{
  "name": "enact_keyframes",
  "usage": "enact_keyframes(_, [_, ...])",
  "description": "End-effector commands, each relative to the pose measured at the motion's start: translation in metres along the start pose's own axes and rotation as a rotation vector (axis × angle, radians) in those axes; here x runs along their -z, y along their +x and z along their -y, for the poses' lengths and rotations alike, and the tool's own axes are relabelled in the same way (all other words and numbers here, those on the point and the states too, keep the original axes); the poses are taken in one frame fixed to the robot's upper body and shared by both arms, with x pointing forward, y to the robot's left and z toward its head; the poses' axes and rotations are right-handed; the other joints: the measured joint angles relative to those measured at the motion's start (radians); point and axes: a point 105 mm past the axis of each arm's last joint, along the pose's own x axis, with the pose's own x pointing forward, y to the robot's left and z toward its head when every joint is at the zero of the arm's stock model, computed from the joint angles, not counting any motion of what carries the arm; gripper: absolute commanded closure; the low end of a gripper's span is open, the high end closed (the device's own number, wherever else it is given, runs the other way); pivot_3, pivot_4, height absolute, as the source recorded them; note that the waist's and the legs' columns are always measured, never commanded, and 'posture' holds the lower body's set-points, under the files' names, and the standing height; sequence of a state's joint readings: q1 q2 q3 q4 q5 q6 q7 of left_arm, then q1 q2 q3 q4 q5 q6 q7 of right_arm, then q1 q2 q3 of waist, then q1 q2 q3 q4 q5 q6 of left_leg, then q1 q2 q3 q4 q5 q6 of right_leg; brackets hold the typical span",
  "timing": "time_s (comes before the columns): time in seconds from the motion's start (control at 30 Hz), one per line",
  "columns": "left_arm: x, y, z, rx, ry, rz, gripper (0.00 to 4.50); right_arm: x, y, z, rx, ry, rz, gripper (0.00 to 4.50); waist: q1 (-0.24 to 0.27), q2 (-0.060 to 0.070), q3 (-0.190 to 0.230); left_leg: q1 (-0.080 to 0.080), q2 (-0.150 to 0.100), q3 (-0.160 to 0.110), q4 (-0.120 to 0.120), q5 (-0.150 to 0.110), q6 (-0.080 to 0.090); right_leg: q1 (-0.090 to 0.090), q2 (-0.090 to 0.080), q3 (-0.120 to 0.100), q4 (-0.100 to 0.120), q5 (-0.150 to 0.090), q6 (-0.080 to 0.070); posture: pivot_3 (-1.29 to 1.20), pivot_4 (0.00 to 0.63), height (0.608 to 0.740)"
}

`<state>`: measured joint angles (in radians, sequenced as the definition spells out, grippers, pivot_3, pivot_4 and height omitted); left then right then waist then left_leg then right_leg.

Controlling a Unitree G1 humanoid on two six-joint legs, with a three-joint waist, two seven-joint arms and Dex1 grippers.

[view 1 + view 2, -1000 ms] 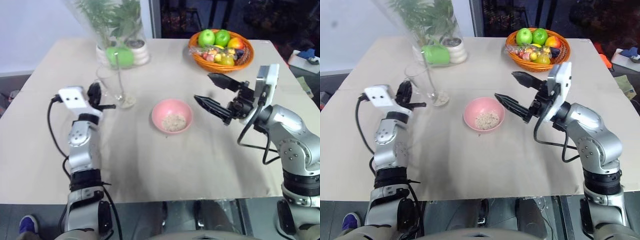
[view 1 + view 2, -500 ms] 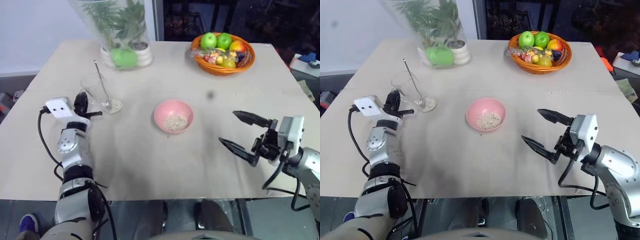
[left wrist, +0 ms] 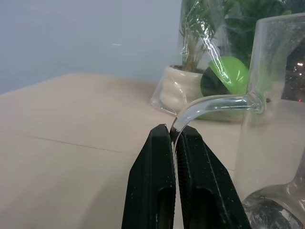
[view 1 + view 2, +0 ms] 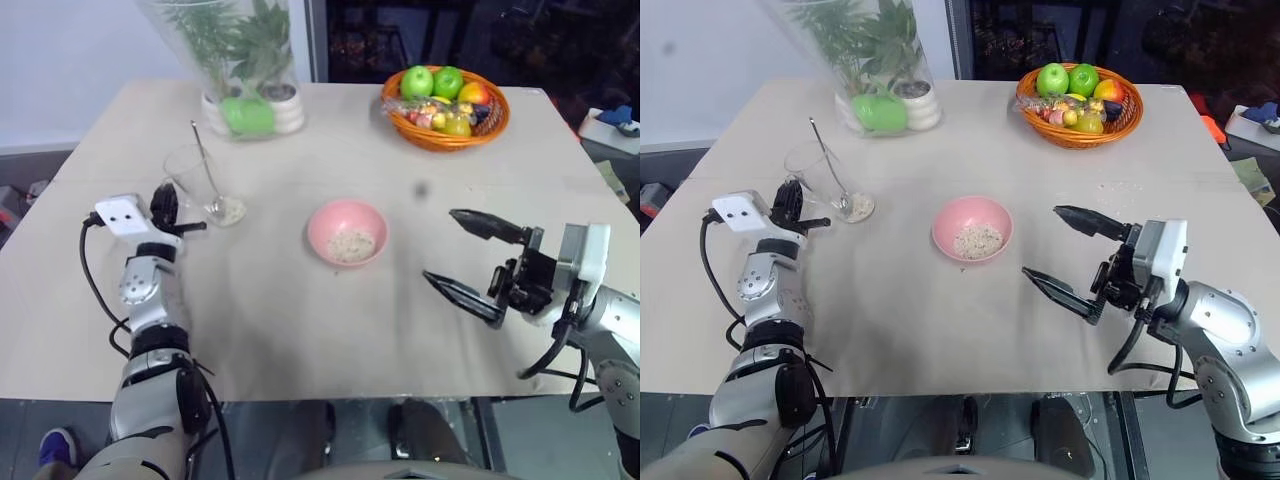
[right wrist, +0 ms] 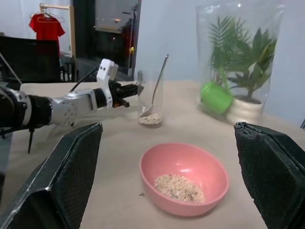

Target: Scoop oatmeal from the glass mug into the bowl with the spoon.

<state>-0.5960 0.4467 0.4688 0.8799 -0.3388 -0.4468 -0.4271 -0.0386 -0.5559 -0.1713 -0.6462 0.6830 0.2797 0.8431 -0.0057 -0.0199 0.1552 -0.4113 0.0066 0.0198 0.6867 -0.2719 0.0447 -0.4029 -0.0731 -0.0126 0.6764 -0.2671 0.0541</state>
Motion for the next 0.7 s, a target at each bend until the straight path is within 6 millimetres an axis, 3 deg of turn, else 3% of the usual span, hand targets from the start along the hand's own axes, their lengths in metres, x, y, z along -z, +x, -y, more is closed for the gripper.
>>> enact_keyframes(0.03, [0.002, -0.006, -0.007, -0.039, 0.003, 0.016, 4.5, -0.008, 0.004, -0.001, -0.009, -0.028, 0.038, 0.03, 0.0, 0.0, 0.0, 0.0, 0.0, 0.0, 0.0, 0.0, 0.0, 0.0, 0.0, 0.0, 0.0, 0.0, 0.0, 0.0, 0.15, 0.74])
enact_keyframes(0.23, [0.015, -0.015, -0.008, -0.058, 0.009, -0.024, 4.5, -0.008, 0.006, 0.001, -0.004, -0.03, 0.035, 0.03, 0.0, 0.002, -0.001, 0.001, 0.0, 0.0, 0.0, 0.0, 0.0, 0.0, 0.0, 0.0, 0.0, 0.0, 0.0, 0.0, 0.15, 0.74])
enact_keyframes(0.37, [0.021, -0.02, -0.008, -0.057, 0.01, -0.041, 3.02, -0.007, 0.007, 0.003, -0.001, -0.028, 0.028, 0.0, 0.0, 0.003, -0.001, 0.007, 0.0, 0.001, -0.002, 0.0, 0.0, 0.007, 0.0, 0.0, -0.001, 0.0, 0.0, 0.0, 0.15, 0.74])
enact_keyframes(0.43, [0.022, -0.023, -0.009, -0.061, 0.012, -0.046, 1.96, -0.006, 0.008, 0.004, -0.003, -0.026, 0.025, 0.0, 0.0, 0.003, -0.001, 0.015, 0.0, 0.001, -0.004, -0.001, 0.0, 0.014, 0.0, 0.0, -0.003, 0.0, 0.0, 0.0, 0.15, 0.74])
enact_keyframes(0.57, [0.022, -0.035, -0.012, -0.06, 0.026, -0.04, 0.2, -0.001, 0.008, 0.003, -0.021, -0.025, -0.005, 0.0, -0.002, 0.002, -0.001, 0.015, 0.001, 0.0, -0.004, -0.001, 0.001, 0.015, -0.001, 0.0, -0.004, 0.0, 0.0, 0.0, 0.15, 0.74])
enact_keyframes(0.7, [0.02, -0.051, -0.011, -0.037, 0.023, -0.037, 0.05, 0.009, 0.005, 0.002, -0.014, -0.015, -0.05, 0.0, -0.008, 0.002, -0.001, 0.015, 0.001, 0.0, -0.004, -0.001, 0.0, 0.015, -0.002, 0.0, -0.004, 0.0, 0.0, 0.0, 0.15, 0.74])
